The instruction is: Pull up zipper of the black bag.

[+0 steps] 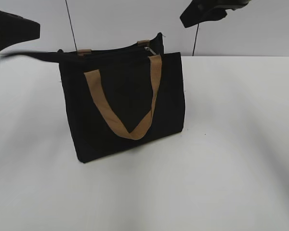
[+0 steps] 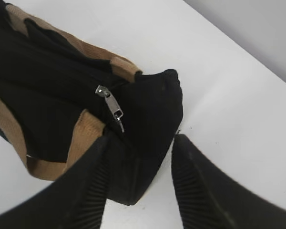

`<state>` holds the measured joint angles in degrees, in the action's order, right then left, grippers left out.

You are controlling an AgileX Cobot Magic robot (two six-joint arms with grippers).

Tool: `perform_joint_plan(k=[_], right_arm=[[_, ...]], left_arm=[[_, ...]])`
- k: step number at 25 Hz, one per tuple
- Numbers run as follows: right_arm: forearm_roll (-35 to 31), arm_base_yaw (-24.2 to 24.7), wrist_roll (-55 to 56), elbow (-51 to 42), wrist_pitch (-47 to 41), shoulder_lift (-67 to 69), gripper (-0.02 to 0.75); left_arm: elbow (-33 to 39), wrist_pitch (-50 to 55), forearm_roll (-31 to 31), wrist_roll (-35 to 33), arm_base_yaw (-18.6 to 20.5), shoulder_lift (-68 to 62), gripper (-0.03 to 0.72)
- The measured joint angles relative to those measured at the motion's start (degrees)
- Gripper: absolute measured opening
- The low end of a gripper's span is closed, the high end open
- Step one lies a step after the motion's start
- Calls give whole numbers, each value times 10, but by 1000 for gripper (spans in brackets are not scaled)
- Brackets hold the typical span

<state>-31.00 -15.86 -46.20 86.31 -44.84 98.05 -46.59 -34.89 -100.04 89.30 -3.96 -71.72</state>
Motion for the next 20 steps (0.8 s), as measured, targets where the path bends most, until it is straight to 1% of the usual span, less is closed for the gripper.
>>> perform_joint_plan(k=[6,9,12,15,18,19,20], right_arm=[[9,0,0,0,-52,-39,325],[20,0,0,0,-81,-54,325],[25,0,0,0,-103,-70,325],[26,0,0,0,-117,-83,325],[26,0,0,0,-126,-93,325],[26,0,0,0,-129,-95,325],[26,0,0,0,-132,-97,325]], left_arm=[[-1,-78,-1,0,1,49,389],[-2,-62,-1,-4,1,62,387],[-2,48,-1,-41,1,64,386],[-2,232,-1,-71,1,53,386],[-2,414,4,-81,1,30,386],[-2,447,19,-95,1,22,386],[-2,476,56,-120,1,15,386]])
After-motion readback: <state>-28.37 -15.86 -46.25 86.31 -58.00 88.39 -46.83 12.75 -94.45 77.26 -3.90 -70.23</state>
